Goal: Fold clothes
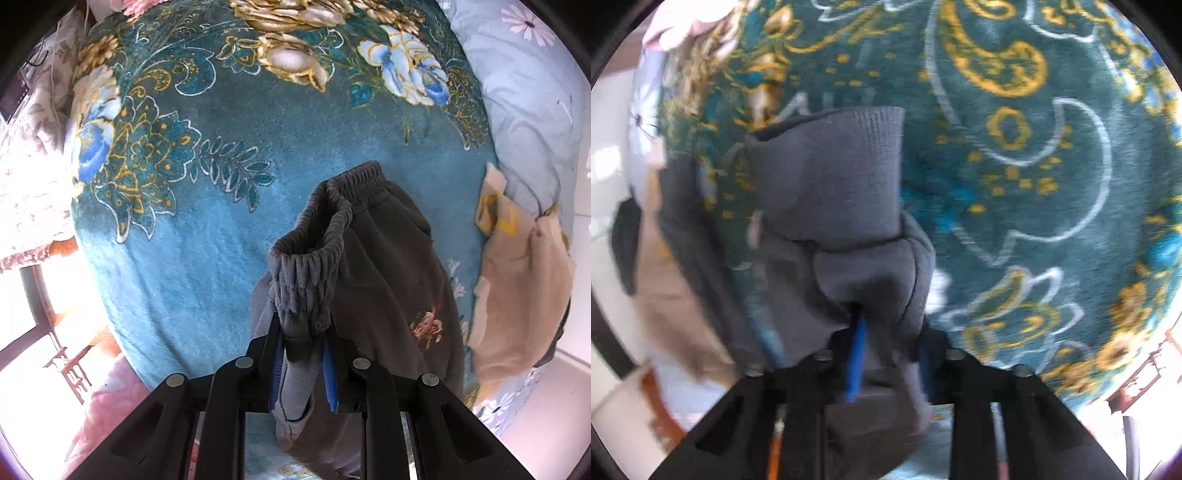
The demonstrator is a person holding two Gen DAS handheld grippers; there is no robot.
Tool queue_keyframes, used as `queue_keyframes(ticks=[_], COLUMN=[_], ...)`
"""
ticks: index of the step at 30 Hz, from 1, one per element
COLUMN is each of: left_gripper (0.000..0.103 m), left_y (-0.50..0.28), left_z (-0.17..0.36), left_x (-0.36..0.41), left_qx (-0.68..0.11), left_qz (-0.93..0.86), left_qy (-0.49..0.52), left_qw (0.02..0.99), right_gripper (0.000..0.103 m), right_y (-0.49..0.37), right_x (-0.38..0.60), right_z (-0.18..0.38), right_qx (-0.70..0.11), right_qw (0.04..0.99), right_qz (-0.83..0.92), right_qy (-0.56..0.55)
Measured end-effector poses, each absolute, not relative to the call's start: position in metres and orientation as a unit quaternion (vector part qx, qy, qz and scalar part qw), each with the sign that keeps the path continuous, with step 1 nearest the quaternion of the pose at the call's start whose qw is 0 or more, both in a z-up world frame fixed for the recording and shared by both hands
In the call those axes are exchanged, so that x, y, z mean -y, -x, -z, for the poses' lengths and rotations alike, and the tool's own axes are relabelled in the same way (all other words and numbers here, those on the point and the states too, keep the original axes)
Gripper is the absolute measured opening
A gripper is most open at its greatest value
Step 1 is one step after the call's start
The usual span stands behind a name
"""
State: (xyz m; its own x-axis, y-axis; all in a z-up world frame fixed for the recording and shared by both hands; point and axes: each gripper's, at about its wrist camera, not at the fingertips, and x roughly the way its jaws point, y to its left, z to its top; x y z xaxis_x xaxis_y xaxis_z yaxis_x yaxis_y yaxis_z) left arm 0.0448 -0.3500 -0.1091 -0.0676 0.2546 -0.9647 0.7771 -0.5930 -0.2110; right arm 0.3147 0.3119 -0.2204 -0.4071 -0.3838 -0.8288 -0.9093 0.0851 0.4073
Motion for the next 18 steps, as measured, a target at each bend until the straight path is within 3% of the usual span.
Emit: queue_keyframes(ticks=[9,18], left_gripper=[0.019,0.019], left_y=[-0.036,0.052], left_z=[0.104,0.112], left_x=[0.376,0.367], left_qx=[-0.498,-0.586], left_qz=[0.575,0.539], left_qy=[-0.614,-0.577], left_qw=[0.210,0.182], right_gripper=[0.005,0.005], right_y=[-0.224,-0.088], right_x=[-0.326,-0.347], right_z=[0.145,0.108], right_qx=[-0.630,-0.559], right_qw=[0.205,0.205], right_qz=[-0.567,-0.604], right_qy=[0.490,0.530])
